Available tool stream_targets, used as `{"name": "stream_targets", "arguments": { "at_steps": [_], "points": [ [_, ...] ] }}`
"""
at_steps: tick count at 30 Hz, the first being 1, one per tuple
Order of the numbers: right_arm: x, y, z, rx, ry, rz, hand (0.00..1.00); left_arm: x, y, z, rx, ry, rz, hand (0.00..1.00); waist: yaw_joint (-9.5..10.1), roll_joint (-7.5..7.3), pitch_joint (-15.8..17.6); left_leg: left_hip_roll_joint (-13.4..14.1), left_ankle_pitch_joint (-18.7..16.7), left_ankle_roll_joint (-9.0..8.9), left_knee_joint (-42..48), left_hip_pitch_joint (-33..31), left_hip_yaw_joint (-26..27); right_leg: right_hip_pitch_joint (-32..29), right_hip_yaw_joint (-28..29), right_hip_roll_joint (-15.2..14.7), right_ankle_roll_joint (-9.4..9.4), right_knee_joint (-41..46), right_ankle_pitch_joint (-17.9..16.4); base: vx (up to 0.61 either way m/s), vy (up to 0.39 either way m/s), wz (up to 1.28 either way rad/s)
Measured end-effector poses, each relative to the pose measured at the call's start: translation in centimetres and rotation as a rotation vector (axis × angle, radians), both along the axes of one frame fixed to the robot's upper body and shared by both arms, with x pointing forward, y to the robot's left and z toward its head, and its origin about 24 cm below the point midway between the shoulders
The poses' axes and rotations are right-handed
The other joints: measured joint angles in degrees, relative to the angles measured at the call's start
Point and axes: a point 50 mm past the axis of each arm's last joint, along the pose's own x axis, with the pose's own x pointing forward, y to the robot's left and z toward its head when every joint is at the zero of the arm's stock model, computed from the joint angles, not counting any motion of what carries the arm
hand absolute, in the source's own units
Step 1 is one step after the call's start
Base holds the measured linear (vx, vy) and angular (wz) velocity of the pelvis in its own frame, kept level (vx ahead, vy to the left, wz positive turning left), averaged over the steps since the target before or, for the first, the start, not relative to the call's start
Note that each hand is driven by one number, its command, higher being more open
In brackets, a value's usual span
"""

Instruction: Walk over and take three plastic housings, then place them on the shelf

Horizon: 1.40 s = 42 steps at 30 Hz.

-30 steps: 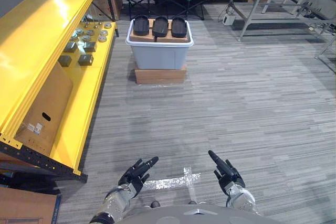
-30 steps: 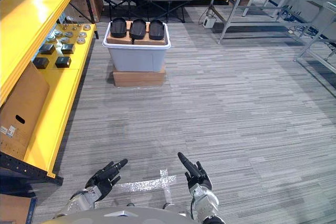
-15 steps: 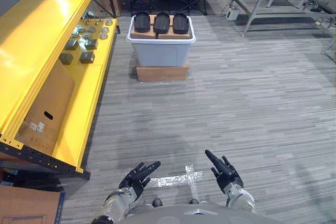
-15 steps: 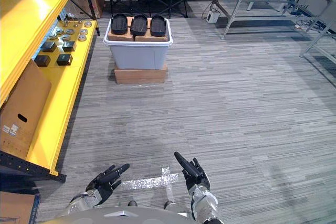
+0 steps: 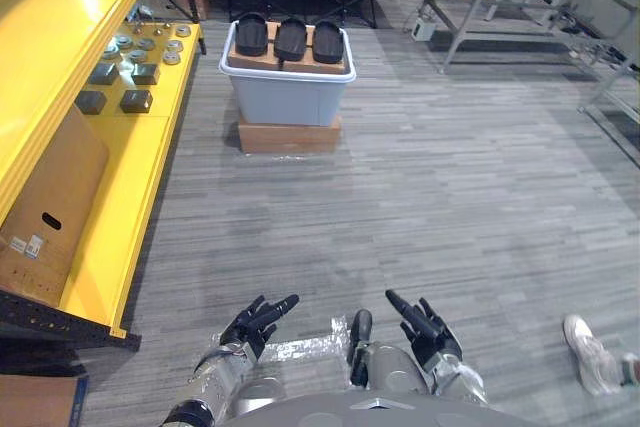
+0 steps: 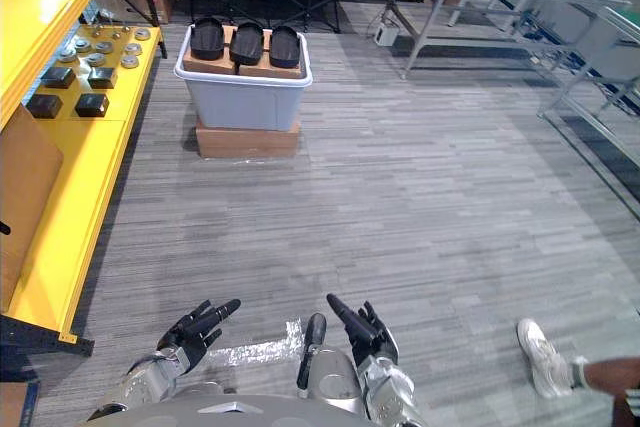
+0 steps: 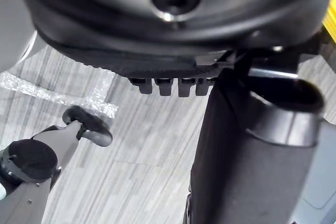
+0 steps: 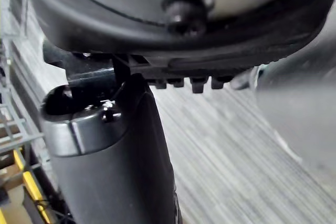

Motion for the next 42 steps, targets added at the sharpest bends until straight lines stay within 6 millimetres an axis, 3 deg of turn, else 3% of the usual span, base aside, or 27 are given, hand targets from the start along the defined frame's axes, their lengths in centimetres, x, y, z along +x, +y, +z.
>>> {"name": "stream_targets", "arguments": {
  "at_steps": [2, 3, 4, 5, 6, 8, 10, 12, 13, 15, 17, 18, 19, 21, 22, 23, 25, 26, 27, 29, 31, 32, 35, 36, 38, 39, 42],
  "points": [
    [-0.6, -0.3, -0.2, -0.003, 0.022, -0.015, 1.0, -0.2, -0.1, -0.1, -0.003, 0.009, 0.004, 1.0, -0.12, 1.71, -0.85, 3.68, -4.08, -1.92, 3.86, -0.1, -1.54, -0.85, -0.34, 2.23, -3.07, 5.71, 0.0, 0.41, -0.353, 0.55],
    [-1.1, -1.0, -0.3, -0.014, 0.039, -0.016, 1.0, -1.4, -0.2, -0.5, -0.007, 0.038, 0.023, 1.0, 0.03, 3.24, -3.61, 6.55, -5.07, -3.47, 7.21, -0.38, -1.91, -0.98, -1.12, 5.02, -3.88, 8.37, -0.49, 0.4, -0.263, 0.32],
    [-1.1, -1.3, -0.3, -0.021, 0.038, -0.016, 1.0, -1.8, 0.2, -0.6, -0.004, 0.048, 0.04, 1.0, 0.05, 3.54, -3.71, 7.76, -5.12, -2.88, 12.91, -2.6, -1.91, -0.88, -1.39, 5.75, -5.32, 9.45, 0.0, 0.49, -0.342, 0.27],
    [-1.0, -2.2, -0.1, -0.041, 0.038, -0.021, 1.0, -1.9, -0.1, -0.7, -0.019, 0.052, 0.065, 1.0, 0.14, 4.75, -3.52, 10.85, -1.64, -0.74, 27.53, -8.77, -1.84, 1.03, -1.58, 7.68, -7.37, 9.39, -1.1, 0.51, -0.331, 0.14],
    [-0.7, -2.8, 0.1, -0.06, 0.024, -0.018, 1.0, -1.2, -0.1, -0.4, -0.021, 0.01, 0.083, 1.0, 0.58, 5.92, -2.88, 14.32, 1.73, -0.81, 39.71, -14.38, -1.72, 4.79, -1.96, 9.91, -9.72, 6.57, -0.39, 0.61, -0.389, -0.02],
    [-0.2, -3.3, 0.3, -0.074, 0.011, -0.022, 1.0, -1.2, 0.3, -0.4, -0.021, 0.013, 0.101, 1.0, 0.89, 6.18, -2.6, 13.36, -0.27, -2.19, 43.31, -16.57, -0.58, 10.39, -1.35, 10.61, -11.51, 4.25, -1.08, 0.56, -0.273, -0.22],
    [0.4, -3.5, 0.7, -0.087, -0.027, -0.03, 1.0, -1.2, -0.1, -0.4, -0.037, 0.007, 0.1, 1.0, 0.82, 5.88, -2.45, 10.2, -1.18, -1.99, 36.72, -18.38, 1.77, 14.71, -0.42, 10.32, -12.22, 1.05, -1.56, 0.5, -0.18, -0.29],
    [1.9, -3.6, 1.4, -0.098, -0.082, -0.024, 1.0, -0.3, -0.9, 0.0, -0.069, -0.039, 0.089, 1.0, 1.74, 5.85, -1.68, 4.32, -0.37, -2.15, 22.72, -23.48, 3.22, 16.73, 1.51, 9.85, -12.89, -1.51, -2.09, 0.42, -0.074, -0.42],
    [2.3, -3.5, 1.6, -0.103, -0.092, -0.015, 1.0, 0.0, -1.0, 0.1, -0.075, -0.054, 0.087, 1.0, 1.98, 5.8, -1.15, 2.8, 1.05, -2.17, 18.07, -24.35, 2.91, 17.31, 1.89, 9.7, -12.99, -2.0, -2.29, 0.29, 0.013, -0.33],
    [2.5, -3.6, 1.8, -0.118, -0.101, 0.009, 1.0, 0.7, -1.6, 0.5, -0.097, -0.086, 0.088, 1.0, 3.22, 7.24, 0.62, -0.07, 9.17, -3.83, 0.04, -26.03, -0.04, 20.24, 3.32, 10.73, -12.39, -3.61, -3.84, 0.31, 0.088, -0.28],
    [1.9, -3.4, 1.5, -0.115, -0.075, 0.031, 1.0, 0.7, -1.7, 0.5, -0.111, -0.093, 0.098, 1.0, 3.23, 9.2, 1.45, 1.54, 10.51, -4.42, -3.73, -26.33, -0.17, 23.35, 3.5, 12.89, -11.52, -3.73, -6.48, 0.22, 0.126, -0.07],
    [1.5, -3.2, 1.3, -0.109, -0.06, 0.04, 1.0, 0.7, -1.7, 0.5, -0.11, -0.09, 0.098, 1.0, 3.2, 9.31, 1.48, 1.8, 12.16, -3.24, -3.53, -26.09, -0.05, 24.45, 3.67, 13.21, -11.22, -3.35, -7.7, 0.21, 0.137, 0.01],
    [1.2, -2.6, 0.9, -0.093, -0.037, 0.068, 1.0, 0.6, -1.2, 0.5, -0.098, -0.091, 0.094, 1.0, 3.34, 8.14, 1.17, 1.38, 17.14, -1.72, -3.08, -24.95, 1.27, 25.31, 4.44, 12.19, -11.23, -1.29, -11.27, 0.29, 0.164, -0.05],
    [1.4, -2.1, 1.0, -0.084, -0.043, 0.103, 1.0, 0.7, -0.4, 0.6, -0.082, -0.101, 0.095, 1.0, 3.34, 5.74, 1.0, -0.46, 19.27, 0.68, -0.15, -25.63, 4.22, 24.44, 6.07, 9.94, -11.07, 3.17, -16.93, 0.32, 0.155, -0.05],
    [1.2, -2.0, 0.8, -0.079, -0.038, 0.114, 1.0, 0.6, 0.2, 0.7, -0.074, -0.102, 0.103, 1.0, 3.44, 3.7, 0.03, -2.18, 18.79, 1.49, 2.43, -26.07, 5.62, 24.02, 6.53, 7.44, -11.19, 5.54, -20.1, 0.4, 0.135, -0.13],
    [0.8, -1.9, 0.5, -0.074, -0.016, 0.12, 1.0, 0.3, 0.4, 0.5, -0.064, -0.086, 0.112, 1.0, 3.5, 2.0, -0.85, -4.22, 18.94, 2.7, 1.51, -24.73, 6.66, 21.63, 6.29, 5.17, -7.73, 13.79, -20.52, 0.44, 0.108, -0.12],
    [1.8, -1.4, 0.6, -0.085, -0.021, 0.161, 1.0, -0.2, 0.6, 0.1, -0.057, -0.056, 0.123, 1.0, 2.95, 2.17, -0.75, -5.06, 17.39, 5.76, 1.0, -22.53, 6.51, 14.25, 5.22, 2.88, 0.07, 31.06, -16.92, 0.49, 0.119, -0.03],
    [1.7, -0.8, 0.5, -0.075, -0.016, 0.18, 1.0, -0.4, 0.8, 0.0, -0.044, -0.043, 0.108, 1.0, 3.15, 1.69, -0.39, -5.66, 16.77, 6.8, 0.09, -19.52, 6.53, 10.59, 4.68, 0.71, 0.38, 39.62, -16.45, 0.56, 0.16, 0.1],
    [1.7, -0.1, 0.4, -0.063, -0.015, 0.199, 1.0, -0.5, 0.8, 0.0, -0.029, -0.034, 0.08, 1.0, 3.35, 1.35, -0.31, -5.91, 15.93, 7.67, -0.11, -16.73, 6.8, 8.73, 3.6, -0.53, -1.92, 40.03, -17.8, 0.45, 0.109, 0.05],
    [2.3, 0.5, 0.5, -0.062, -0.028, 0.22, 1.0, -0.4, 0.7, 0.0, -0.026, -0.032, 0.06, 1.0, 3.19, 2.23, 0.0, -5.46, 15.29, 7.29, -1.75, -13.71, 5.69, 6.33, 1.67, -0.43, -3.24, 32.66, -18.56, 0.44, 0.034, 0.17],
    [3.3, 0.5, 0.9, -0.081, -0.05, 0.219, 1.0, 0.5, 0.2, 0.2, -0.03, -0.052, 0.034, 1.0, 3.05, 3.63, 0.26, -4.42, 13.71, 5.98, -3.35, -12.74, 3.39, 2.9, 1.61, 0.68, -2.05, 22.3, -17.66, 0.3, -0.013, 0.34],
    [3.3, 0.5, 1.0, -0.097, -0.05, 0.23, 1.0, 1.0, 0.0, 0.4, -0.029, -0.063, 0.02, 1.0, 3.07, 4.09, 0.41, -3.8, 12.74, 5.86, -3.46, -12.21, 2.29, 1.0, 3.01, 0.8, 0.58, 15.6, -15.58, 0.22, -0.051, 0.36],
    [3.1, 0.2, 1.0, -0.107, -0.063, 0.203, 1.0, 0.6, -0.2, 0.1, -0.023, -0.045, 0.008, 1.0, 1.91, 3.38, 0.12, -3.26, 8.99, 4.46, -1.15, -10.36, -1.63, 0.4, 7.73, 0.37, 0.98, 3.45, -5.66, 0.33, -0.173, 0.62],
    [2.9, 0.3, 0.9, -0.105, -0.061, 0.196, 1.0, 0.4, -0.2, 0.0, -0.023, -0.04, 0.007, 1.0, 1.69, 3.33, 0.11, -3.12, 8.17, 3.7, -0.27, -10.02, -2.57, 0.64, 8.0, 0.44, 0.84, 2.56, -4.1, 0.35, -0.292, 0.82],
    [1.4, 0.9, 0.3, -0.082, -0.03, 0.181, 1.0, 0.3, 0.0, 0.0, -0.018, -0.035, 0.008, 1.0, 1.85, 0.23, -1.58, -3.81, 3.67, 1.22, 4.37, -10.27, -6.03, 1.7, 8.09, 0.41, -1.27, 1.24, 1.65, 0.4, -0.366, 0.79],
    [1.1, 1.0, 0.2, -0.081, -0.023, 0.177, 1.0, 0.3, 0.1, 0.0, -0.012, -0.032, 0.01, 1.0, 1.72, -0.36, -1.8, -3.59, 2.41, 0.75, 5.79, -10.18, -6.8, 1.9, 8.13, 0.39, -1.97, 2.27, 4.73, 0.39, -0.369, 0.58],
    [1.9, -0.5, 0.7, -0.128, -0.037, 0.138, 1.0, -0.5, -1.9, -0.5, -0.058, -0.012, 0.025, 1.0, 1.68, 4.6, -2.82, 3.04, -1.06, -2.6, 11.27, -11.18, -8.05, 2.5, 5.89, 6.45, -5.38, 4.41, -0.53, 0.37, -0.297, 0.12]
  ]
}}
